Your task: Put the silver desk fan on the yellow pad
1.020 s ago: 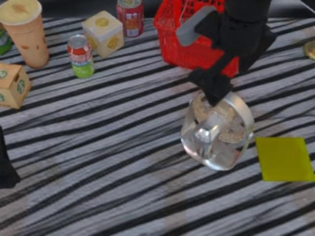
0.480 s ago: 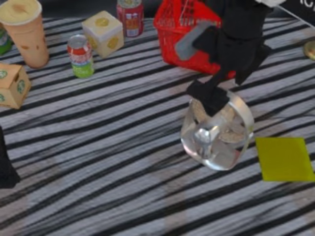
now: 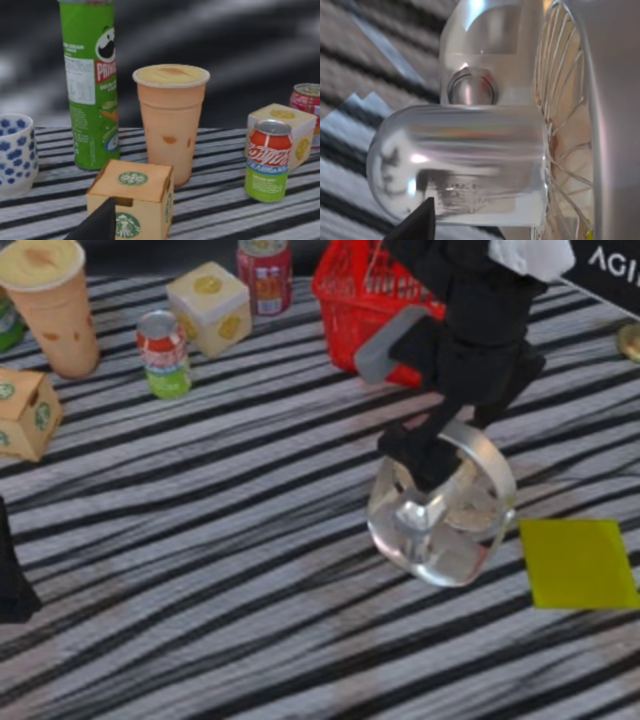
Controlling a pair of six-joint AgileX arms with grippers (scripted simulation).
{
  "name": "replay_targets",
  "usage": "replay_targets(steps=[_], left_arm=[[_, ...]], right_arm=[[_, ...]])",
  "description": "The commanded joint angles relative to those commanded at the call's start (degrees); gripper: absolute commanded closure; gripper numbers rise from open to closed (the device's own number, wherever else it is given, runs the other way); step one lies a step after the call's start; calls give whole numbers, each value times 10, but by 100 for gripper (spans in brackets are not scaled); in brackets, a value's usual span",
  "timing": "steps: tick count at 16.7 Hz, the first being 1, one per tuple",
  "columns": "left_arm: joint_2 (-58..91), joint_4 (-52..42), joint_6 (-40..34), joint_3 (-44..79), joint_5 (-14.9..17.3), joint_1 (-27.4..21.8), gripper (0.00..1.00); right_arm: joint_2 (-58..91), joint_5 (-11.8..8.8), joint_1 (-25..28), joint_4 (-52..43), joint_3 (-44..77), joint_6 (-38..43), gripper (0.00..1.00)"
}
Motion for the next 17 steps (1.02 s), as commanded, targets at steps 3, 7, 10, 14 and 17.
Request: replay_targets(steps=[3,7,10,14,17], left_arm=[[0,0,0,0,0,0,0],[0,0,0,0,0,0,0],[0,0,0,0,0,0,0],[0,0,0,0,0,0,0],[0,0,0,0,0,0,0]], right_arm=[[0,0,0,0,0,0,23],[0,0,0,0,0,0,53],[0,0,0,0,0,0,75],[0,0,0,0,0,0,100],[0,0,0,0,0,0,100]])
